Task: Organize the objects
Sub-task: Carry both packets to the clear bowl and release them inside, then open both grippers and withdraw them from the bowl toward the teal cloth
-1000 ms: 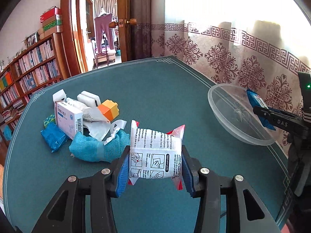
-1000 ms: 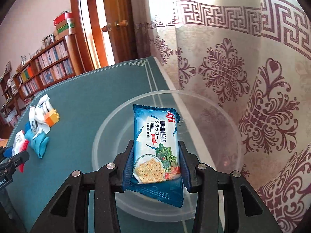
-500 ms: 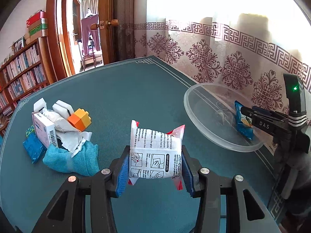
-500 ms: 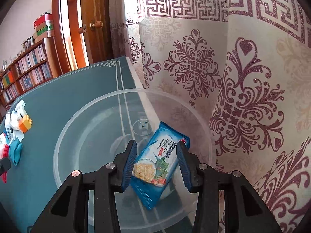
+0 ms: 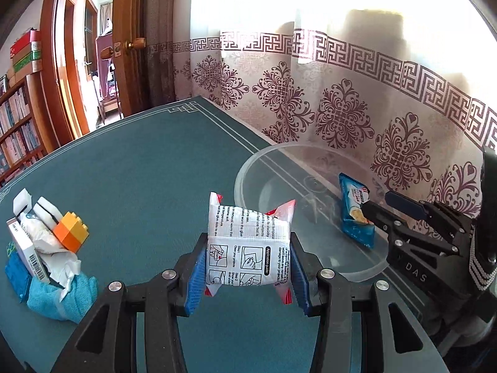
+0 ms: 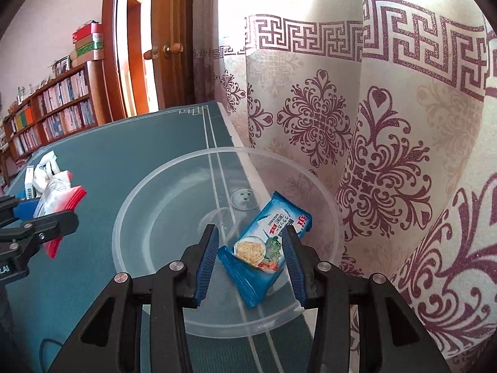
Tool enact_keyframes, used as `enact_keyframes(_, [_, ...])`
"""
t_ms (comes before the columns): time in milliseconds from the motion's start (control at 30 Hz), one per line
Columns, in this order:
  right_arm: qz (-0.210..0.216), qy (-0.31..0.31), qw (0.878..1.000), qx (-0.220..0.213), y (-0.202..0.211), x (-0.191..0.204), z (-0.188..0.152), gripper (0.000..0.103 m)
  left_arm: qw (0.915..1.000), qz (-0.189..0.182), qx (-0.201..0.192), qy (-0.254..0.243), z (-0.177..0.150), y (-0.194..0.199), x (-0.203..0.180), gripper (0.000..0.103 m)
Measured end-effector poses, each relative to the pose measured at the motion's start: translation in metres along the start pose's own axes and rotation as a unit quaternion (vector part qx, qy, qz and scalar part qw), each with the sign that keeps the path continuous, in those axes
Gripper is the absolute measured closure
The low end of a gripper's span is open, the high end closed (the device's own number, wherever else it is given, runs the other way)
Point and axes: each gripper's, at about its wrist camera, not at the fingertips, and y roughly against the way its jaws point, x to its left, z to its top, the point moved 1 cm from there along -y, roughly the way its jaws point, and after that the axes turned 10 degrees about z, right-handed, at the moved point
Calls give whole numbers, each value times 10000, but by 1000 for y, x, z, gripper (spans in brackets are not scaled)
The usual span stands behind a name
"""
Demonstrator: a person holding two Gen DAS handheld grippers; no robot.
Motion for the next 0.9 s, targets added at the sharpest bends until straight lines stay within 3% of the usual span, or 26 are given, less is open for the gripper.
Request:
enact_keyframes(333, [92,-193,9998,-8,-1,-10,-2,59,9988,-429,93,-203,18,-26,-33,53])
enact_keyframes(400, [85,-199,9998,-15,-1,-10,-2,59,9986,-485,102,-190,20,-30,-35,47])
enact_keyframes(467, [69,-222,9997,-24,-1,-11,-2,59,9986,-510,86,-119,21,-31,-34,30])
enact_keyframes(533, [58,-258,9996,-20,-2,-13,-2,59,9988,-485,48,-20,22,-31,-30,25])
enact_keyframes(900, [105,-182,9998,54,-6,-5,-3,59,9995,-154,30,277,16,-24,-4,17])
